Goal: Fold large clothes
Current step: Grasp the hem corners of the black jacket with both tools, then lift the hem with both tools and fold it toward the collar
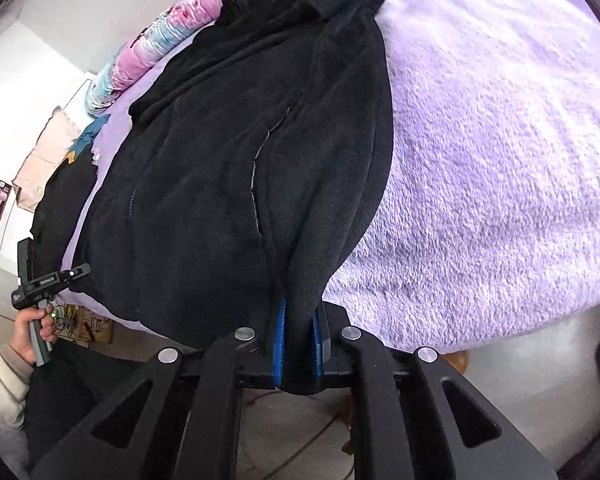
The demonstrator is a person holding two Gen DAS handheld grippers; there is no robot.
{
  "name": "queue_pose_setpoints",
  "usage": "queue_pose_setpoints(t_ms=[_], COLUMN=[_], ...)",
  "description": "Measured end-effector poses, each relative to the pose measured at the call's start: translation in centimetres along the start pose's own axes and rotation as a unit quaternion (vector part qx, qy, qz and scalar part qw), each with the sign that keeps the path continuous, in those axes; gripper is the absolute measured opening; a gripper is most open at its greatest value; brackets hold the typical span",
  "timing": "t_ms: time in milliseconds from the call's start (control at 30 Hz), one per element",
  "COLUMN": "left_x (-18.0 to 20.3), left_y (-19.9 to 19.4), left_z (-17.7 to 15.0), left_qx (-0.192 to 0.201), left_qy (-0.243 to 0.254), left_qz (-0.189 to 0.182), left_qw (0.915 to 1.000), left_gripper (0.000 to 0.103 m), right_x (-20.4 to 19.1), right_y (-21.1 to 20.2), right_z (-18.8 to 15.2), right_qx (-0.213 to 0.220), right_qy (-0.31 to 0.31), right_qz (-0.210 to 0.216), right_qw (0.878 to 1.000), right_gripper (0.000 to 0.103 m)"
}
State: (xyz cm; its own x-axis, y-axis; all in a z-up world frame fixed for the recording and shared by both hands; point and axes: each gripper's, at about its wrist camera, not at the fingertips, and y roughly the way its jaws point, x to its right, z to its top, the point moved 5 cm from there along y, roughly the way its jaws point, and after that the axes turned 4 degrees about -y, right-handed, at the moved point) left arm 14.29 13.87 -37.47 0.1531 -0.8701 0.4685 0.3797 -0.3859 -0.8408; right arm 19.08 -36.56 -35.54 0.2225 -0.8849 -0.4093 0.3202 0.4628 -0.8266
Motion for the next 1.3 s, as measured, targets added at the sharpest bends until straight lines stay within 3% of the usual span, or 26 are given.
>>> queue_pose_setpoints(t_ms=[167, 600, 767, 1000, 1233, 1300], left_x=[0.6, 3.4, 4.0, 6.6, 7.7, 8.3], left_y=[-0.5, -4.7, -5.9, -9.2, -12.2, -12.8], left_z=[0.2, 1.2, 2.2, 5.7, 11.3, 12.8], left_qx=[0.005, 0.037, 0.019, 0.039, 0.061, 0.066], left_qy=[0.012, 0.016, 0.002, 0.013, -0.013, -0.012], left_qz=[0.003, -0.052, -0.037, -0.059, -0.088, -0.089], left_qw=[0.9999, 0.9979, 0.9991, 0.9974, 0.9942, 0.9938], left_gripper=[0.01, 0.01, 0.01, 0.01, 0.01, 0.01], right_x=[-0.4, -1.7, -2.1, -2.9, -4.3, -4.7], right_y=[-1.2, -5.4, -7.0, -9.9, -12.6, -13.0], right_z=[0.2, 1.9, 2.5, 5.3, 10.8, 12.8], right_qx=[0.012, 0.058, 0.069, 0.093, 0.116, 0.123], right_qy=[-0.004, 0.003, 0.002, -0.006, -0.027, -0.035], right_qz=[0.013, 0.055, 0.066, 0.072, 0.089, 0.075], right_qw=[1.0, 0.997, 0.995, 0.993, 0.989, 0.989], right_gripper=[0.01, 0.009, 0.009, 0.009, 0.009, 0.009])
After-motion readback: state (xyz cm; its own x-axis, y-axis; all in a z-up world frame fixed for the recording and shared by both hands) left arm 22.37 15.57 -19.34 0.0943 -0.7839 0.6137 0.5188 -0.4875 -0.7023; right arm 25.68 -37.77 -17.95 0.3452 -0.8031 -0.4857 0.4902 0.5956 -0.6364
